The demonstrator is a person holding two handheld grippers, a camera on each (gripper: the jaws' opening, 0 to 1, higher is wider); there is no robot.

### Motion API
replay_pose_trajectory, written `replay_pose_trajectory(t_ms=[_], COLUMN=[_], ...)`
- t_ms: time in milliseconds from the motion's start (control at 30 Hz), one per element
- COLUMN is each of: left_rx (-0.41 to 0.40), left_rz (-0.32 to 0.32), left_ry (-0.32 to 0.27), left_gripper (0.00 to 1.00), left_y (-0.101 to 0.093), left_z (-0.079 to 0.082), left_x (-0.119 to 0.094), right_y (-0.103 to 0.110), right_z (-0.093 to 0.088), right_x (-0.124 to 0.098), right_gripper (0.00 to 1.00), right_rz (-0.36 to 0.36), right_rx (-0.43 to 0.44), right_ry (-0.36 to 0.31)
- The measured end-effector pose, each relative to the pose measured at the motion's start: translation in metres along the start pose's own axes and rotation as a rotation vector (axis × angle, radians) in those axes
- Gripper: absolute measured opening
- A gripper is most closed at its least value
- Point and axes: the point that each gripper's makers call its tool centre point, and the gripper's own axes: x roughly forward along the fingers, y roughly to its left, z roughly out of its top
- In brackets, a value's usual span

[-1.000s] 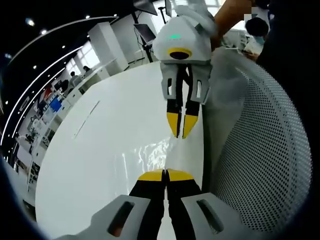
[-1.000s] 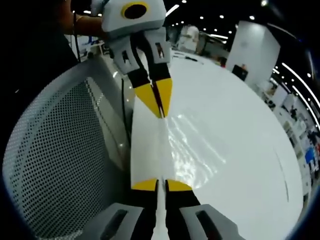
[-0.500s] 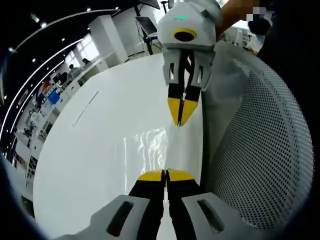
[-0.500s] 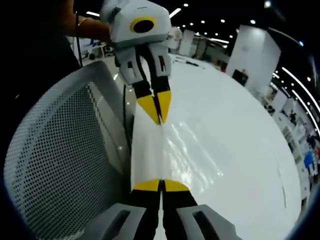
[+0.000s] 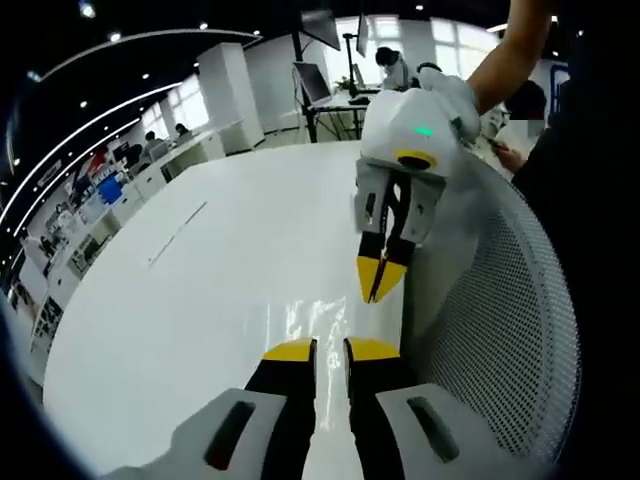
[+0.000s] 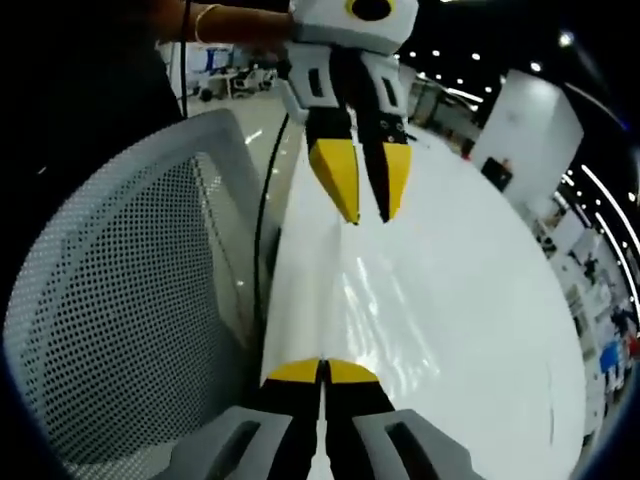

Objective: Open the resealable bag by pulling the two sides of the seal apart until the entire bag opening is separated and visibly accessible.

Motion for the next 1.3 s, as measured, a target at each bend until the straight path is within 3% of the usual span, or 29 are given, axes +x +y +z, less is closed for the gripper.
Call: replay_pose_trajectory(t_ms=[133, 300, 433, 500, 700, 833, 1033, 1133, 1300], left_rx=[0.051, 0.064, 0.074, 0.071, 0.007, 0.049, 0.023, 0.027, 0.028], left_rz=[-0.033, -0.065, -0.093, -0.085, -0.138, -0.109, -0.158, -0.197, -0.209], left_ry=[0.061, 0.065, 0.105, 0.142, 0.135, 0.159, 0.185, 0.223, 0.253], left_gripper=[0.13, 0.14, 0.16, 0.14, 0.16, 0.12, 0.11, 0.05, 0.00], left_y=[-0.003, -0.007, -0.012, -0.010, -0.021, -0.018, -0.026, -0.033, -0.034], left_z=[-0.005, 0.002, 0.000, -0.003, 0.003, -0.004, -0.011, -0.018, -0.024], left_x=[0.018, 0.031, 0.040, 0.044, 0.047, 0.053, 0.054, 0.053, 0.052], right_y=[0.002, 0.003, 0.005, 0.005, 0.003, 0.004, 0.005, 0.005, 0.005], right_z=[0.003, 0.005, 0.005, 0.006, 0.006, 0.009, 0.008, 0.012, 0.017], right_x=[0.001, 0.002, 0.001, 0.001, 0.000, -0.001, 0.000, 0.000, -0.002], right_gripper=[0.00, 0.00, 0.00, 0.00, 0.00, 0.00, 0.00, 0.00, 0.00], right_rz=[0.006, 0.009, 0.015, 0.016, 0.008, 0.012, 0.012, 0.007, -0.005], right_rx=[-0.042, -0.066, -0.107, -0.107, -0.106, -0.104, -0.116, -0.125, -0.138], right_ry=[0.008, 0.010, 0.022, 0.018, 0.017, 0.003, 0.008, -0.005, -0.013])
